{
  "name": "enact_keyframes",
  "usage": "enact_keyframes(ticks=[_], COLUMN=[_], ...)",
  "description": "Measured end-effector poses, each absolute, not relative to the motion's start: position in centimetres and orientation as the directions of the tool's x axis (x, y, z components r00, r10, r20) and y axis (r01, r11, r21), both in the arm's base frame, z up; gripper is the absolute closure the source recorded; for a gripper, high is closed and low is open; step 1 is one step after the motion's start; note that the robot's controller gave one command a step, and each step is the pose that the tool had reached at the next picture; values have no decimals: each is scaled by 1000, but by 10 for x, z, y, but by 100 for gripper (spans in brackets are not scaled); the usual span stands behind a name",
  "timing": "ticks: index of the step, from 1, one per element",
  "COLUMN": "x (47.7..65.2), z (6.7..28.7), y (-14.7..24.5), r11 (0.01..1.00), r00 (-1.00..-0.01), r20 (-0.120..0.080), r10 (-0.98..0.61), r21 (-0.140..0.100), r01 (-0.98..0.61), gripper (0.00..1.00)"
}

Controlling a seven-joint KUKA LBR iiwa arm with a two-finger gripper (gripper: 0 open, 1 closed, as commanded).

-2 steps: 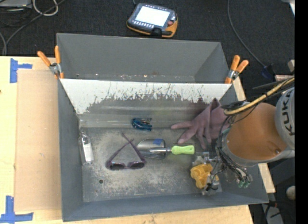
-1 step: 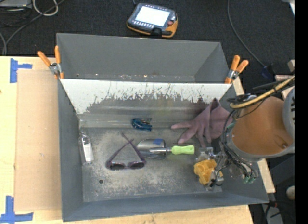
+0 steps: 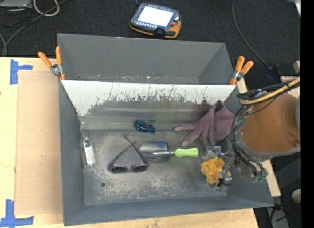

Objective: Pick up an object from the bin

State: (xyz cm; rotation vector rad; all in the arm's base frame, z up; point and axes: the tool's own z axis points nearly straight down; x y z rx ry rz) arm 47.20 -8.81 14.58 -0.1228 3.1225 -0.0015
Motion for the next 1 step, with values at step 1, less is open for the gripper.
enact_keyframes(ticks=[1], x=[472], z=[152], y=[-87], r11=[997], r00=[-997], r20=[-16], r10=[-81], r21=[-1], r01=[-81], gripper=[100])
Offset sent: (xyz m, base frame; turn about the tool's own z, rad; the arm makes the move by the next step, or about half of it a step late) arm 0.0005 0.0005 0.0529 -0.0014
